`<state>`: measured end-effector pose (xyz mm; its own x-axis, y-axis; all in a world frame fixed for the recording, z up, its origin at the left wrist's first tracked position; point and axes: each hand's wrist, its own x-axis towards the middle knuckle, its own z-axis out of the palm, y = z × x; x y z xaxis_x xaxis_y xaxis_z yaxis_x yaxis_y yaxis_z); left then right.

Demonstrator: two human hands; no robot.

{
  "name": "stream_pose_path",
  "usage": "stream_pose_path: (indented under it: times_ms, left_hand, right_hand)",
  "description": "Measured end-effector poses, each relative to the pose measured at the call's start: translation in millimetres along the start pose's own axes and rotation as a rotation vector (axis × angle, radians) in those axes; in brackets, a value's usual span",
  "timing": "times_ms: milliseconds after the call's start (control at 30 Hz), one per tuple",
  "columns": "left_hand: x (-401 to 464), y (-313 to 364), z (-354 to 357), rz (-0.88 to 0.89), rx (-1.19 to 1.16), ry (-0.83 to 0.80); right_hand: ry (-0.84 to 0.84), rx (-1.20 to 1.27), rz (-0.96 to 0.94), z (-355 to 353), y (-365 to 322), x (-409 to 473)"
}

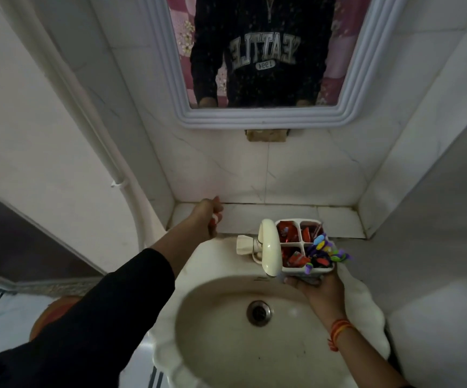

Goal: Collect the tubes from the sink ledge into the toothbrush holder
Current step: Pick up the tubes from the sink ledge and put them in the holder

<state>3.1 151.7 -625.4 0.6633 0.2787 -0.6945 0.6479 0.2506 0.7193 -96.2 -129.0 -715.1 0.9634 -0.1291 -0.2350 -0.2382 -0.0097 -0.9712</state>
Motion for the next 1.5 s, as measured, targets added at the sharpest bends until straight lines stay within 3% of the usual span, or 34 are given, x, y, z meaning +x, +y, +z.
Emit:
stream_pose_path:
  times_ms: [67,167,367,467,833,1100,1300,1500]
  left_hand:
    - [-17.6,7.6,7.4,0.029,-0.081,-0.134]
    - [-47.8,18.4,18.9,0.177,-0.106,-0.209]
    - [-102.8,33.2,42.0,0.681,0.274,-0.241]
    - [-116.7,32.3,54.3,0.799,0.405,-0.251]
    - [-125.0,16.6,96.0,0.918,1.202,-0.256]
    - [-138.8,24.6,100.3,0.998,1.289,-0.290]
    - [-135.3,17.7,115.6,0.922,1.493,-0.287]
    - [-126.7,18.0,115.6,0.883,1.484,-0.344]
  right_hand:
    - [0.004,-0.027,-0.015,-0.9,-0.4,-1.1]
    - [0.020,-0.090,-0.020,-2.7,3.1,-2.2]
    - [0.017,-0.174,-0.045,-1.0,0.2,-3.6]
    - [-0.001,-0.197,-0.048,-4.3,-1.6,-6.5]
    - [0.031,-0.119,-0.113,-3.2,13.8,5.7]
    - [0.035,-0.153,-0.108,-5.9,15.6,3.1]
    - [0.033,-0.150,-0.136,-5.1,8.3,-2.3]
    - [0.017,-0.147,-0.142,-4.9,8.2,-3.5]
